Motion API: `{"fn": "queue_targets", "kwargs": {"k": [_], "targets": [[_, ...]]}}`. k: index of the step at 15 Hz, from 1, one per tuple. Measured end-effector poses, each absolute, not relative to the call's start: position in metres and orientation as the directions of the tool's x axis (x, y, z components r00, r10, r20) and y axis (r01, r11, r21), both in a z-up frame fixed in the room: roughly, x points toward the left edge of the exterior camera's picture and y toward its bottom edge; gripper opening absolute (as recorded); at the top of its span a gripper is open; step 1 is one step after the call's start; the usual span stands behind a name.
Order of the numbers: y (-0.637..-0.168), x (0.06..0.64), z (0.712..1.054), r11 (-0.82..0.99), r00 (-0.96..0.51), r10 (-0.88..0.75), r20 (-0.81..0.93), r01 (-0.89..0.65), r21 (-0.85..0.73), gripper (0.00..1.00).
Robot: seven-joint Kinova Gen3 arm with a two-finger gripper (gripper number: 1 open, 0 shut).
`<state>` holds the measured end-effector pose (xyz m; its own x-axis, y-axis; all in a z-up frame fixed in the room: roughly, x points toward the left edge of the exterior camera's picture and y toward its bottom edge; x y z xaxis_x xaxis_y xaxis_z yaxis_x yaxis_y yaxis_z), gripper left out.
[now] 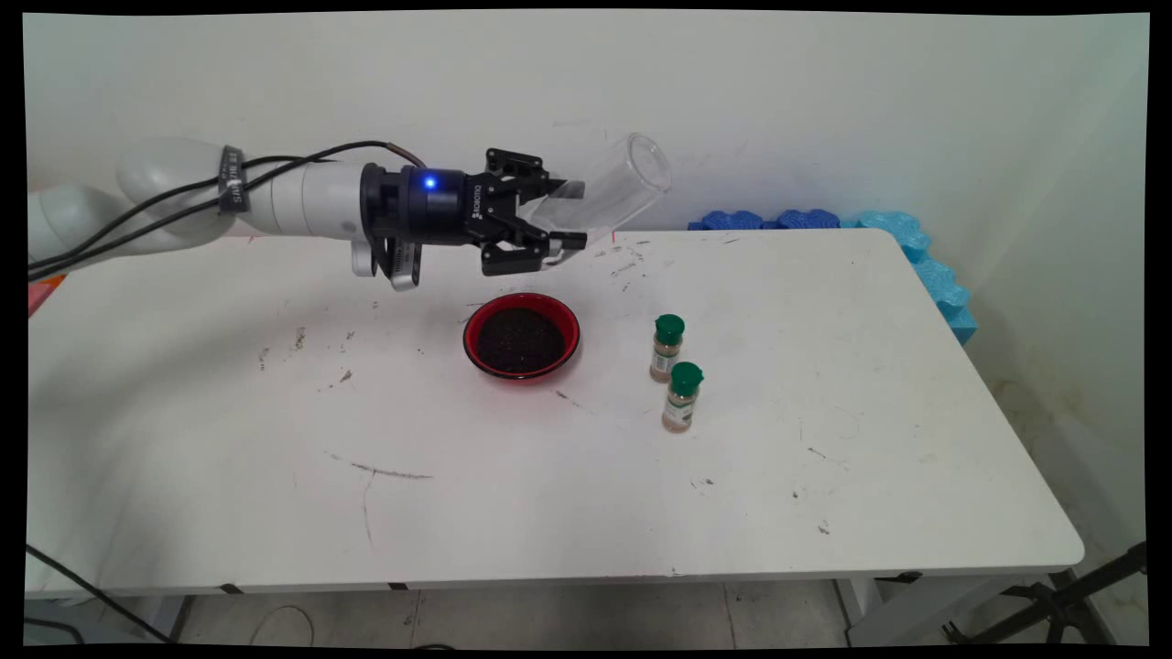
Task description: Pour the black seasoning powder in the red bowl
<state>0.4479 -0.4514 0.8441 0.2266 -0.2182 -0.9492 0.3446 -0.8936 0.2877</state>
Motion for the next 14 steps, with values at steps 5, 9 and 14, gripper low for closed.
{"fn": "queue_targets", "kwargs": {"k": [5, 9, 14], "targets": [[-0.4506, 0.4513, 0.8436, -0.888, 0.211, -0.222, -0.952, 0.359, 0.287, 0.00], [-0.4511, 0.4547, 0.8437, -0.876, 0.212, -0.258, -0.943, 0.360, 0.321, 0.00], [-0.4538, 0.4587, 0.8439, -0.860, 0.221, -0.282, -0.933, 0.372, 0.348, 0.00]]}}
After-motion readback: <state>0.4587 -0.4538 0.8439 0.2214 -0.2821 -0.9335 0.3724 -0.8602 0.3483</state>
